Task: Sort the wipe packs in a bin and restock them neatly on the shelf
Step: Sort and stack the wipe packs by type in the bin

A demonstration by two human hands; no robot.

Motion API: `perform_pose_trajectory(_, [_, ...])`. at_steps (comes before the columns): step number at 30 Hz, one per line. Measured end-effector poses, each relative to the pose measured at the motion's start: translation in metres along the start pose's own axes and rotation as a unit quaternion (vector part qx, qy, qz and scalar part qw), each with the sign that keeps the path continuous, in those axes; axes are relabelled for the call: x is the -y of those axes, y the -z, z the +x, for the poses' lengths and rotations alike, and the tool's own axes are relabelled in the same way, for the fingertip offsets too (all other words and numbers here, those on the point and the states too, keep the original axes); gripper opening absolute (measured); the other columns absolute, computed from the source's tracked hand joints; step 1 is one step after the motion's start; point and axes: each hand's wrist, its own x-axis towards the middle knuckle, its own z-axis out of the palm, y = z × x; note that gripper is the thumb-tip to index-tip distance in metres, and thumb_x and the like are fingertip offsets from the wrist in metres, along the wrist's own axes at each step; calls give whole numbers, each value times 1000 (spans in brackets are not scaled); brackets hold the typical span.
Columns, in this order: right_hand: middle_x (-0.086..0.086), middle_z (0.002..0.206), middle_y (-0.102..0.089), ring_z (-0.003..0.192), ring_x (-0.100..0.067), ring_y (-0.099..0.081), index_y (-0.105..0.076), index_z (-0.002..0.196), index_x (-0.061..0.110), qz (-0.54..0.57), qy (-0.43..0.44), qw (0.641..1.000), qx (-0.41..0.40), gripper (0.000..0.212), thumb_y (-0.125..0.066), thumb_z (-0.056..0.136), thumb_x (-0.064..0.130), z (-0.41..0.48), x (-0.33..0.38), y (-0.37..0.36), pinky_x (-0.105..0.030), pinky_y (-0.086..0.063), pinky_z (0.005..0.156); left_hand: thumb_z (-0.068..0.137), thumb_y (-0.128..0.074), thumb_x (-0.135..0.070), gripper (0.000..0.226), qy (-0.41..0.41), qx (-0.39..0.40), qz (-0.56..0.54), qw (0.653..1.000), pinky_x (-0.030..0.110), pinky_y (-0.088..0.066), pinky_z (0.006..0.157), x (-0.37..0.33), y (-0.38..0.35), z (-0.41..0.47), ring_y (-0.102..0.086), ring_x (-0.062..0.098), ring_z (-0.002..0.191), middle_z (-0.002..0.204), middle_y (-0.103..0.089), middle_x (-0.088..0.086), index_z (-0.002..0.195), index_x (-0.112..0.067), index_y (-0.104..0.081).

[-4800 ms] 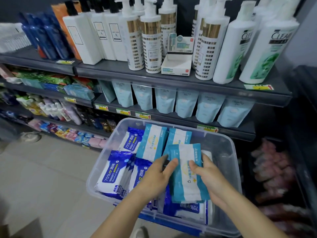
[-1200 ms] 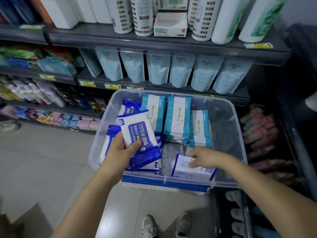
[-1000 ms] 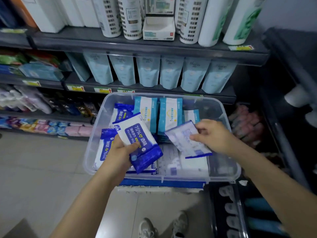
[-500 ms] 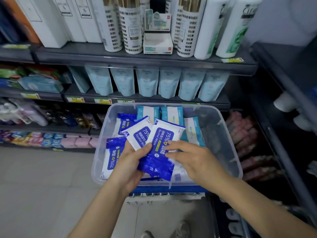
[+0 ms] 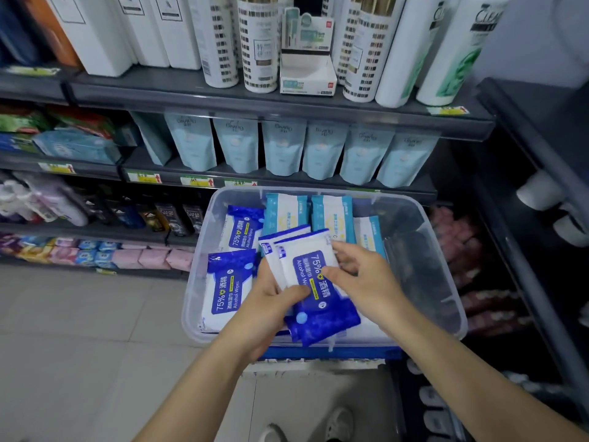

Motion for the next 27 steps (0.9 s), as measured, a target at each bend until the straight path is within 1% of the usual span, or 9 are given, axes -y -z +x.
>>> perform_pose_trajectory(5, [5, 113, -57, 103, -10, -57, -53, 129, 20, -22, 15, 999, 19, 43, -62, 87, 26, 11, 1, 5, -27, -56, 74, 88, -61, -24, 29, -10, -62, 5, 998, 27, -55, 54, -1, 1, 10, -72, 11, 83, 90, -73, -8, 114, -27, -50])
perform_pose_trajectory(10, [-13, 112, -64, 97, -19, -60, -64, 108, 4, -79, -132, 985, 83, 23, -57, 92, 19, 31, -47, 27, -37, -49, 94, 92, -56, -29, 27, -6, -146, -35, 989, 29, -58, 54, -7, 22, 22, -72, 16, 82, 102, -72, 2, 118, -24, -50])
perform_pose_trajectory(11, [-19, 110, -63, 95, -23, -60, -63, 105, -3, -83, -164, 978, 103, 24, -57, 91, 16, 36, -57, 29, -38, -48, 92, 92, -57, -31, 28, -6, -157, -37, 987, 30, -58, 55, -8, 24, 25, -72, 16, 83, 105, -70, 3, 119, -25, -50])
perform_pose_trajectory(12, [-13, 130, -32, 92, -26, -58, -61, 101, -8, -90, -189, 970, 120, 26, -56, 91, 15, 42, -68, 30, -37, -48, 90, 91, -57, -32, 30, -8, -163, -35, 986, 30, -58, 55, -9, 27, 28, -72, 16, 84, 107, -70, 3, 119, -25, -49])
perform_pose_trajectory(13, [2, 91, -39, 86, -24, -54, -59, 94, -4, -96, -209, 964, 133, 21, -56, 91, 16, 46, -74, 29, -35, -47, 87, 91, -56, -34, 31, -11, -168, -28, 985, 30, -58, 56, -9, 28, 30, -72, 16, 86, 108, -69, 2, 120, -27, -49])
perform_pose_trajectory(18, [3, 70, -35, 60, -8, -35, -33, 65, 19, -150, -249, 946, 144, 37, -59, 91, 27, 69, -89, 16, -20, -27, 48, 90, -56, -37, 32, -27, -179, -8, 984, 38, -57, 71, -2, 31, 40, -71, 15, 91, 110, -69, -2, 121, -33, -48])
perform_pose_trajectory(23, [-5, 87, -50, 78, -17, -49, -52, 85, 7, -181, -263, 930, 181, 24, -65, 86, 28, 80, -99, 3, -22, -33, 52, 80, -60, -45, 49, -17, -199, 20, 980, 40, -57, 72, 1, 31, 40, -68, 18, 98, 115, -66, -2, 125, -32, -45])
perform_pose_trajectory(25, [-9, 110, -55, 93, -20, -52, -50, 116, 3, -170, -275, 926, 194, 45, -67, 85, 31, 81, -99, 1, -24, -44, 65, 87, -57, -40, 43, -15, -208, 20, 978, 37, -57, 69, 2, 31, 40, -68, 18, 98, 114, -66, -2, 126, -30, -44])
perform_pose_trajectory(27, [-8, 117, -54, 100, -22, -54, -44, 126, 4, -173, -272, 926, 196, 53, -66, 86, 32, 80, -99, 0, -32, -51, 83, 89, -56, -38, 40, -14, -213, 21, 977, 35, -56, 67, 1, 30, 40, -67, 16, 98, 113, -66, -3, 126, -29, -44])
